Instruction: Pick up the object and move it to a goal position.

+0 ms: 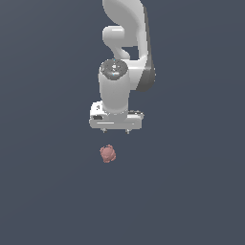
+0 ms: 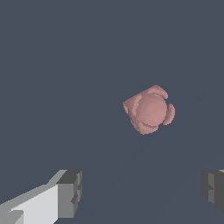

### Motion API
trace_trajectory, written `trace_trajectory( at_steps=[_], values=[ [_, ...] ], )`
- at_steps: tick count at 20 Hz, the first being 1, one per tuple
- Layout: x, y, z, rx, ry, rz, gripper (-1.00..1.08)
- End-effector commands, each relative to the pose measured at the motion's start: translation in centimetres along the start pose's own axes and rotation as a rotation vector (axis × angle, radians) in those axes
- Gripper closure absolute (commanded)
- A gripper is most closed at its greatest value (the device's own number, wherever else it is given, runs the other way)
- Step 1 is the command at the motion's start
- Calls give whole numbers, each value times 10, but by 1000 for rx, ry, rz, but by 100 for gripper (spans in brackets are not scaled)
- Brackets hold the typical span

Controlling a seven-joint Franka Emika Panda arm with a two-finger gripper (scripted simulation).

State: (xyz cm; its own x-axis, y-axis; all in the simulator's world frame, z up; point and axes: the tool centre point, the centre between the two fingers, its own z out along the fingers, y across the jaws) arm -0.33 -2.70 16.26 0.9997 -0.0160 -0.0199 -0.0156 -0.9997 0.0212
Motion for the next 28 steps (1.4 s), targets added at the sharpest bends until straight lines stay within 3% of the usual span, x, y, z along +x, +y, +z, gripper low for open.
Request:
trace_trajectory(
  at_steps=[1,11,28],
  values=[
    [0,0,0,0,0,0,-92],
    [-3,-30,-9,31,2,-28,-92],
    [15,-9,14,23,8,-165,-92]
  ],
)
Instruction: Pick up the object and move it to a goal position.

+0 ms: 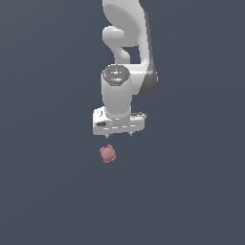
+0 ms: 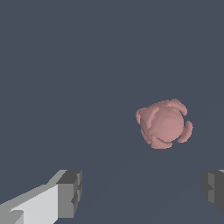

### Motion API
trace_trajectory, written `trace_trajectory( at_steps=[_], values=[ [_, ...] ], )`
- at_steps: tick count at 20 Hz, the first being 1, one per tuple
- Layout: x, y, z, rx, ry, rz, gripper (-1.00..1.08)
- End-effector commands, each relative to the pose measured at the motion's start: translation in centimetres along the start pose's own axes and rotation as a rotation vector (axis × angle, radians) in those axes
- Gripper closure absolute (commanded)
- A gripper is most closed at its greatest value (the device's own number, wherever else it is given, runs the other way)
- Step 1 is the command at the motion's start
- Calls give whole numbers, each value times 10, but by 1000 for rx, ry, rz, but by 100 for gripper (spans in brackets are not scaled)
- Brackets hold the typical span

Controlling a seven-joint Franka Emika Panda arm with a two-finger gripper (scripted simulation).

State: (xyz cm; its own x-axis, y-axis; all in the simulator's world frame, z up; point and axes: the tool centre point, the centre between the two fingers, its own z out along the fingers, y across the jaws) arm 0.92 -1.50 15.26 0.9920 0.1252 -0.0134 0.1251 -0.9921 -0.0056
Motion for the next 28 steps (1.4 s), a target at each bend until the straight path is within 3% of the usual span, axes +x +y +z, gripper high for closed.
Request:
trace_trajectory(
  at_steps=[1,15,28],
  values=[
    [4,7,7,-2,1,-41,-92],
    [25,51,52,-7,10,-292,-92],
    [28,60,64,-8,12,-344,-92]
  ],
)
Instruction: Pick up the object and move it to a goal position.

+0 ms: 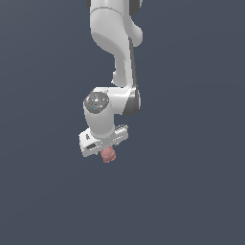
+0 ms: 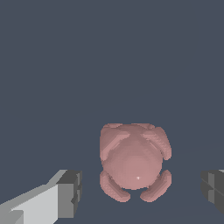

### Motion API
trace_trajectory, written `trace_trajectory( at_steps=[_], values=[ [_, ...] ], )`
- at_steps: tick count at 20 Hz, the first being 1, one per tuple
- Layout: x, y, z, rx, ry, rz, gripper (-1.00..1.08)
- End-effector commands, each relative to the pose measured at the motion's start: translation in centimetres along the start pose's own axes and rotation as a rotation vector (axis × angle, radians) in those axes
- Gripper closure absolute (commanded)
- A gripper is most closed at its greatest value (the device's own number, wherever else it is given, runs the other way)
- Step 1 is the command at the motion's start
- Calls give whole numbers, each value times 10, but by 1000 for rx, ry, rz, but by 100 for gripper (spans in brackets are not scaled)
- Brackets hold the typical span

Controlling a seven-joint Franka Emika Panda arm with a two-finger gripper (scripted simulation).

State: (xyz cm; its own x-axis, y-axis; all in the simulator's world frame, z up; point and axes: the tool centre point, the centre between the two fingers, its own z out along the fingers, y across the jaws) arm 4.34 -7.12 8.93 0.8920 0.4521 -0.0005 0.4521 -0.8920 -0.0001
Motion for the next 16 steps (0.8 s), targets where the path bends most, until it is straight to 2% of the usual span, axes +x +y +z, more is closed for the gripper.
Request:
trace_trajectory(
  at_steps=[1,10,16],
  values=[
    [0,0,3,0,0,0,-92],
    [-1,-1,43,0,0,-4,-92],
    [0,0,50,0,1,-4,-92]
  ],
)
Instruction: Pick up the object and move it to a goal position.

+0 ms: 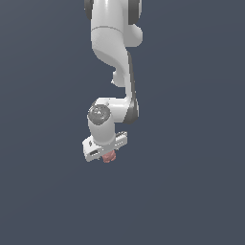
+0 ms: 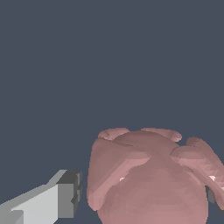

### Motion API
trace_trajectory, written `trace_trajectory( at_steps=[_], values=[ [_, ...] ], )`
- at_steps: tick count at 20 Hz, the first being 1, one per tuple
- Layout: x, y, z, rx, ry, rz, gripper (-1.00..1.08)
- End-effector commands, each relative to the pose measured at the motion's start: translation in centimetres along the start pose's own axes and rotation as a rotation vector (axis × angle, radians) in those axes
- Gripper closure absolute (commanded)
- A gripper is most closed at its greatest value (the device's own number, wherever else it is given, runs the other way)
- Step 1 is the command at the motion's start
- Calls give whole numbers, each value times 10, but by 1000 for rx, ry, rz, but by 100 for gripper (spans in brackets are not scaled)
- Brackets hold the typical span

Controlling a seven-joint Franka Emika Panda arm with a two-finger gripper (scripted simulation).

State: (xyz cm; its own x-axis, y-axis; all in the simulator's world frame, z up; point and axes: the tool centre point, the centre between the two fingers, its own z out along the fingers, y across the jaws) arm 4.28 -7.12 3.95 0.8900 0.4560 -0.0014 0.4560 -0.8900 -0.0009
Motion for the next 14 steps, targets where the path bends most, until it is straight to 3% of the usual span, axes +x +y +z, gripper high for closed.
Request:
trace_trajectory(
  at_steps=[1,14],
  values=[
    [1,1,0,-1,1,0,108],
    [0,0,-2,-1,1,0,108]
  ],
)
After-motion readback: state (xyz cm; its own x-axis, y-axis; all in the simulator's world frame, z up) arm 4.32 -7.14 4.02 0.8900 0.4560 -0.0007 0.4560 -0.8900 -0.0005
